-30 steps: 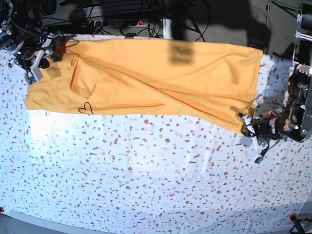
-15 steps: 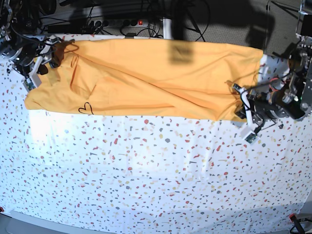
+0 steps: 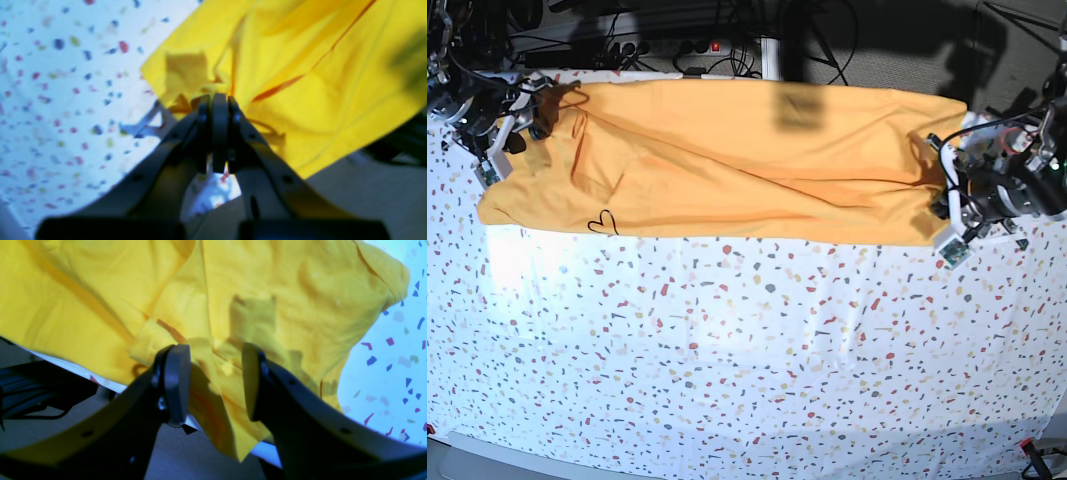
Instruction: Fold the T-shirt properly
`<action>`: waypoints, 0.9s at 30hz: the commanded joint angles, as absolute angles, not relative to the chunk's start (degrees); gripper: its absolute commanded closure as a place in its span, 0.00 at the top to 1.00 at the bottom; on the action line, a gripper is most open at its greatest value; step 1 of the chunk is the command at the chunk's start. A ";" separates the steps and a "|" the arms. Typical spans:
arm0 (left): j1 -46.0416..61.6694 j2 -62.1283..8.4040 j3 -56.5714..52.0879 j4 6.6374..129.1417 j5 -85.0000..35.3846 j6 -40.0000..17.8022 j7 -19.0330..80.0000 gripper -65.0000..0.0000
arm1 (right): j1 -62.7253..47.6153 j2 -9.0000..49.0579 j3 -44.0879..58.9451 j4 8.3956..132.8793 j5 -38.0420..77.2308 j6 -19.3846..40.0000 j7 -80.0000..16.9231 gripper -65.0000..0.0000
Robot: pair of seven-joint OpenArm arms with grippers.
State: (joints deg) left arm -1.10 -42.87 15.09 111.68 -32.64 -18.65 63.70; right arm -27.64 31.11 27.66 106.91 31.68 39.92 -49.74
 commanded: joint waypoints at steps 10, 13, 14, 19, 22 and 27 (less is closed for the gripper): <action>0.54 -45.91 14.61 112.60 -34.57 -18.65 62.98 0.00 | -27.46 32.21 28.12 107.72 32.14 40.00 -48.90 0.40; 1.85 -45.93 14.61 112.60 -34.54 -18.65 63.00 0.00 | -27.46 32.21 28.12 107.72 32.14 40.00 -48.88 0.40; 2.07 -45.93 14.61 112.60 -34.54 -18.68 63.02 0.00 | -27.46 32.21 28.12 107.72 32.14 40.00 -48.88 0.40; 2.24 -45.91 14.61 112.55 -31.73 -18.65 61.01 0.00 | -27.44 32.21 28.12 107.72 32.14 40.00 -48.86 0.40; 2.24 -45.91 14.61 112.49 -26.61 -18.65 59.96 0.00 | -27.46 32.21 28.12 107.70 32.12 40.00 -48.86 0.40; 2.28 -45.89 14.61 112.49 -22.57 -16.97 59.61 0.00 | -27.44 32.21 28.12 107.72 32.14 40.00 -48.86 0.40</action>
